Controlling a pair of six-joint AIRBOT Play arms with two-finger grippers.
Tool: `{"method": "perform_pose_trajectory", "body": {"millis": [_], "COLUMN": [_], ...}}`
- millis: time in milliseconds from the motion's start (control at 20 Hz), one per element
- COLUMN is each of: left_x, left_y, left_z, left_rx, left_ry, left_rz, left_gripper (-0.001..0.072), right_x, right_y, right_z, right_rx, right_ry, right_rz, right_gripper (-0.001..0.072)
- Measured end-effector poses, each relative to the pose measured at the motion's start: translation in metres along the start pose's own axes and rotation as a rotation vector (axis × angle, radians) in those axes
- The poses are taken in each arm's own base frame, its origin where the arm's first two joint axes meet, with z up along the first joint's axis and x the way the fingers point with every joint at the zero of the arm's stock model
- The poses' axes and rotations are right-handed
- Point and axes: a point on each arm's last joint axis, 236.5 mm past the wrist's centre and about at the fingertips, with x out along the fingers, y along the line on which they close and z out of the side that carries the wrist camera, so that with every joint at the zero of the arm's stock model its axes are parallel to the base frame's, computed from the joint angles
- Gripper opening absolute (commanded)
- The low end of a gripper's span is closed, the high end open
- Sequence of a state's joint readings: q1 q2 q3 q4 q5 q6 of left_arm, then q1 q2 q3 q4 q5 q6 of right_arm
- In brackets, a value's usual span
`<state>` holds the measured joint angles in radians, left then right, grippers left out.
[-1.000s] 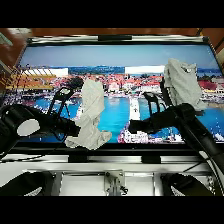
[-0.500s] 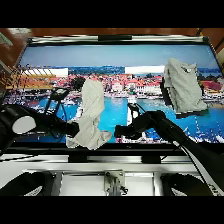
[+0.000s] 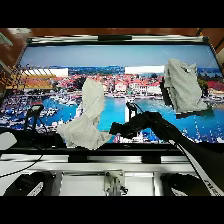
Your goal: Fold the shirts.
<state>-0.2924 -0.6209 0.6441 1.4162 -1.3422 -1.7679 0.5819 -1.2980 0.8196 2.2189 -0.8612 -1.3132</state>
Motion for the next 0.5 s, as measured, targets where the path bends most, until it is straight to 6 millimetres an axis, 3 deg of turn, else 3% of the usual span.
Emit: {"method": "perform_pose_trajectory", "body": {"millis": [250,350,450,500], "left_x": [0.046,0.057,0.066,0.07], "left_y": [-0.013,-0.014,-0.014,-0.013], "left_z": [-0.012,-0.01,-0.006,-0.005], "left_rx": [-0.091,-0.109,-0.118,-0.118], "left_ry": [0.01,0.001,-0.005,-0.002], "left_rz": [-0.108,-0.12,-0.124,-0.123], "left_gripper": [0.0715,0.0506,0.0499,0.0435], "right_x": [0.019,0.024,0.027,0.029], "right_y": [0.005,0.008,0.011,0.013], "right_z": [-0.004,-0.005,-0.002,0.0], "right_rx": [0.015,0.012,0.023,0.031], "right_ry": [0.012,0.004,-0.012,-0.023], "right_rz": [0.008,0.012,0.021,0.025], "right_gripper": [0.0676,0.0676,0.0676,0.0676]}}
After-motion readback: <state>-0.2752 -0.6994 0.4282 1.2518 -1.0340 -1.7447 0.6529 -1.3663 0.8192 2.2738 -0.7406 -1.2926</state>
